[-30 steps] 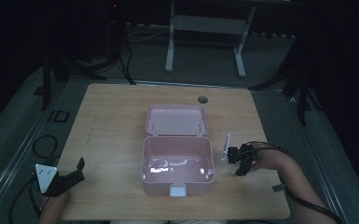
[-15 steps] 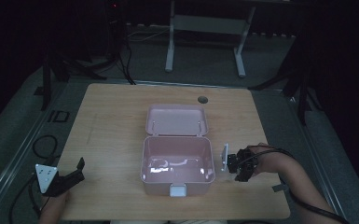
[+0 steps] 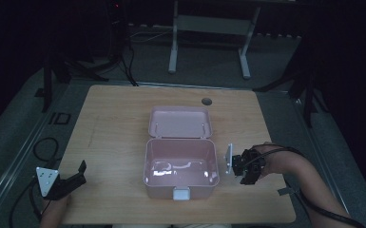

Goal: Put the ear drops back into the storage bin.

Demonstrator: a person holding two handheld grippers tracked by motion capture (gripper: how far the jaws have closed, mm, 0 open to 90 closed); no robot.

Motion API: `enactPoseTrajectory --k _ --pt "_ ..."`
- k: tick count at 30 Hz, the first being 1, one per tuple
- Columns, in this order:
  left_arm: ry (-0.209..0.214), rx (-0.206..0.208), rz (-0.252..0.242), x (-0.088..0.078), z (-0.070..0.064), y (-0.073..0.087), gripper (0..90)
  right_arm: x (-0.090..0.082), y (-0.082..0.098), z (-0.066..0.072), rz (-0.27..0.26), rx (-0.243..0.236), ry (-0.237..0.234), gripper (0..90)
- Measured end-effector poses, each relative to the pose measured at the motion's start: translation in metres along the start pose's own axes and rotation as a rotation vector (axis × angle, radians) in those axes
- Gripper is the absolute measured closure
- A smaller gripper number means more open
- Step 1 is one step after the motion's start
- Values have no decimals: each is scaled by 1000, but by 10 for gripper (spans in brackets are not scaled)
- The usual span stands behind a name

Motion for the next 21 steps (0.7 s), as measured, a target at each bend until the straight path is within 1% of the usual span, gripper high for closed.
enactPoseTrajectory --k 3,9,12,14,16,17,21 --pt "0 0 1 0 0 0 10 -12 -5 0 -10 -9 3 595" --pt "0 -1 -1 0 0 0 10 -34 -10 -1 6 -13 14 595" --pt "1 0 -1 0 0 0 10 -44 -14 -3 3 -21 24 596" --pt "1 0 -1 0 0 0 10 -47 -15 -4 4 -18 24 595" --pt "1 0 -1 0 0 0 10 -57 -18 -7 7 -21 37 596" --pt "1 0 -1 0 0 0 10 -57 -18 -7 7 -21 37 596" --pt "1 0 -1 0 0 0 10 -67 -23 -11 3 -24 54 595"
Point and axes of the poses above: each handheld gripper's, and its own axes: x roughly forward along the jaws, y roughly out of its underside, z roughly to its left, the point moved 8 cm from there along x, roughly forward along the jaws, and after that the axes turned 11 degrees about -x, right-handed, at the moved point
